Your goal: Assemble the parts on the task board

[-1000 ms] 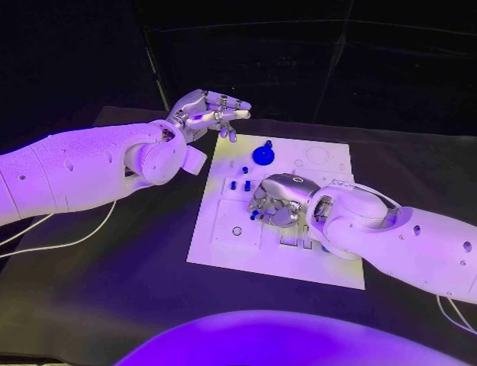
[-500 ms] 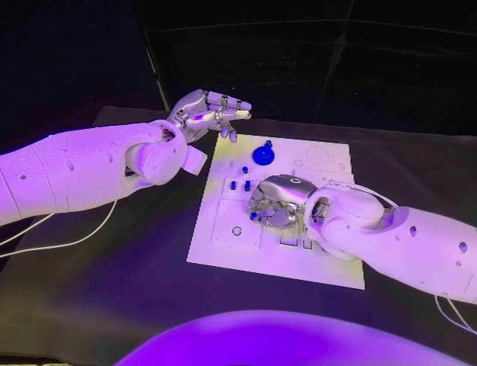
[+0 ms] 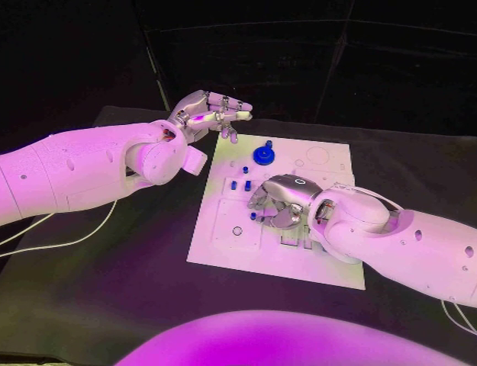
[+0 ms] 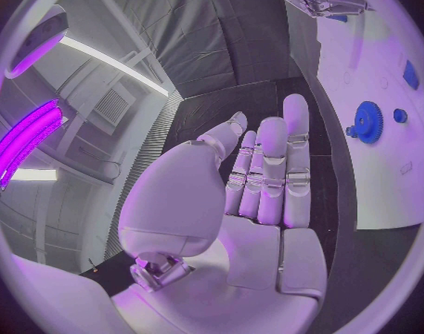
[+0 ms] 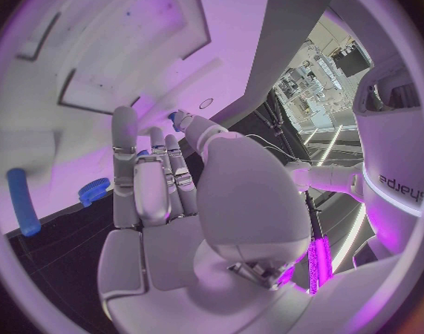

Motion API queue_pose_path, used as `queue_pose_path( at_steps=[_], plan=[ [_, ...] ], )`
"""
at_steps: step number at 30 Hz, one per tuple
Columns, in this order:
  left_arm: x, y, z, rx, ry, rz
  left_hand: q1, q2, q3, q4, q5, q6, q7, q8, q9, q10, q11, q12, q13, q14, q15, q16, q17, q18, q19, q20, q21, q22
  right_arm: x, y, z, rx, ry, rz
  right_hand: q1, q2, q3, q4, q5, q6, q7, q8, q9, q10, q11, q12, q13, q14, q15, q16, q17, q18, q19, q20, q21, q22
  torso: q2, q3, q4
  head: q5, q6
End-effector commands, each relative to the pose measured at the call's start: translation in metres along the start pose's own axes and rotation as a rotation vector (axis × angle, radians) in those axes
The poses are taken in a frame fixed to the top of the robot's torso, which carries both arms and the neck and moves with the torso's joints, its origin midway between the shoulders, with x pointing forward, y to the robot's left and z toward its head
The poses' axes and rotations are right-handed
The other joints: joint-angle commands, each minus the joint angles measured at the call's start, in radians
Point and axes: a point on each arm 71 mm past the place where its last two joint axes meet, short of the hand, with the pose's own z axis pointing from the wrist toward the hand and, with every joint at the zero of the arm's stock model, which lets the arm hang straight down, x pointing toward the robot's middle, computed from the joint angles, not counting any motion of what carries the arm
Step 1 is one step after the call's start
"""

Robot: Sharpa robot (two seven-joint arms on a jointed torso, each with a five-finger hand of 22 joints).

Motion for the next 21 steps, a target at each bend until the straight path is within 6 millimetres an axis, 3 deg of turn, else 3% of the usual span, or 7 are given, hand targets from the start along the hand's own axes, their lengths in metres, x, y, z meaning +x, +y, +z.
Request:
queue_pose_path(
  at_steps=[1, 4, 6, 14, 17, 21],
  plan=[
    [0.001, -0.001, 0.0, -0.001, 0.015, -0.01, 0.003, -0.001, 0.005, 0.001, 0.001, -0.006, 0.001, -0.005, -0.001, -0.005, -0.001, -0.002, 0.0, -0.009, -0.001, -0.005, -0.001, 0.012, -0.005, 0.005, -0.007, -0.002, -0.007, -0.001, -0.006, 0.009, -0.077, 0.001, -0.009, 0.002, -0.007, 0.0, -0.003, 0.003, -0.005, 0.001, 0.001, -0.002, -0.004, 0.005, 0.003, 0.029, 0.005, 0.001, 0.0, 0.006, 0.0, 0.006, -0.001, 0.002, 0.0, 0.0008, 0.0, 0.001, 0.0],
    [0.0, -0.001, -0.001, -0.002, 0.013, -0.009, 0.002, -0.001, 0.005, 0.001, 0.001, -0.006, 0.001, -0.006, -0.001, -0.006, -0.001, -0.002, -0.001, -0.009, 0.0, -0.005, -0.001, 0.012, -0.005, 0.005, -0.007, -0.002, -0.01, -0.002, -0.015, 0.011, -0.104, 0.006, -0.008, 0.001, -0.008, -0.001, -0.002, 0.004, -0.005, 0.003, 0.002, -0.001, -0.005, 0.008, 0.003, 0.029, 0.005, 0.002, 0.001, 0.006, 0.0, 0.006, -0.001, 0.002, -0.001, 0.0008, -0.0028, 0.001, 0.002],
    [-0.001, -0.001, 0.0, -0.002, 0.012, -0.009, 0.002, -0.001, 0.005, 0.001, 0.001, -0.006, 0.001, -0.006, -0.001, -0.006, -0.001, -0.002, -0.001, -0.009, 0.0, -0.005, -0.001, 0.012, -0.005, 0.005, -0.007, -0.002, -0.013, -0.003, -0.021, 0.015, -0.125, 0.01, -0.007, 0.0, -0.009, -0.003, 0.0, 0.006, -0.006, 0.003, 0.003, -0.001, -0.005, 0.009, 0.003, 0.03, 0.005, 0.003, 0.002, 0.006, 0.001, 0.006, 0.0, 0.002, -0.001, 0.0006, -0.0014, -0.002, 0.005],
    [-0.001, 0.0, 0.0, 0.001, 0.01, -0.008, 0.002, -0.001, 0.005, 0.001, 0.001, -0.006, 0.001, -0.006, -0.001, -0.006, -0.001, -0.002, -0.001, -0.009, 0.0, -0.005, -0.001, 0.012, -0.005, 0.005, -0.007, -0.002, -0.03, -0.02, -0.049, 0.107, -0.187, 0.044, -0.01, -0.009, -0.018, -0.006, 0.002, 0.011, -0.007, 0.005, 0.004, 0.004, -0.006, 0.017, 0.003, 0.031, 0.004, 0.004, -0.002, 0.007, 0.005, 0.005, 0.002, 0.002, -0.002, 0.0, 0.001, -0.025, 0.026],
    [-0.001, 0.0, 0.0, 0.001, 0.009, -0.007, 0.002, -0.001, 0.005, 0.001, 0.001, -0.006, 0.001, -0.006, -0.001, -0.006, -0.001, -0.002, -0.001, -0.009, 0.0, -0.005, -0.001, 0.012, -0.005, 0.005, -0.007, -0.002, -0.042, -0.03, -0.057, 0.164, -0.195, 0.024, -0.031, -0.02, -0.044, 0.003, -0.008, -0.004, -0.013, 0.0, 0.002, -0.023, -0.006, 0.006, 0.0, 0.028, 0.005, -0.003, -0.015, 0.006, 0.003, 0.007, 0.0, 0.0, -0.001, 0.0009, -0.0001, -0.033, 0.034],
    [-0.001, 0.0, 0.0, 0.0, 0.008, -0.006, 0.002, -0.001, 0.005, 0.001, 0.001, -0.006, 0.001, -0.006, -0.001, -0.006, -0.001, -0.002, -0.001, -0.009, 0.0, -0.005, -0.001, 0.012, -0.005, 0.005, -0.007, -0.002, -0.054, -0.042, -0.067, 0.219, -0.194, -0.007, -0.033, -0.019, -0.087, 0.008, -0.034, -0.023, -0.016, 0.0, 0.001, -0.056, -0.008, 0.002, 0.002, 0.024, 0.004, -0.009, -0.029, 0.007, 0.0, 0.006, -0.006, -0.004, -0.002, -0.0009, -0.0011, -0.042, 0.042]
  ],
)
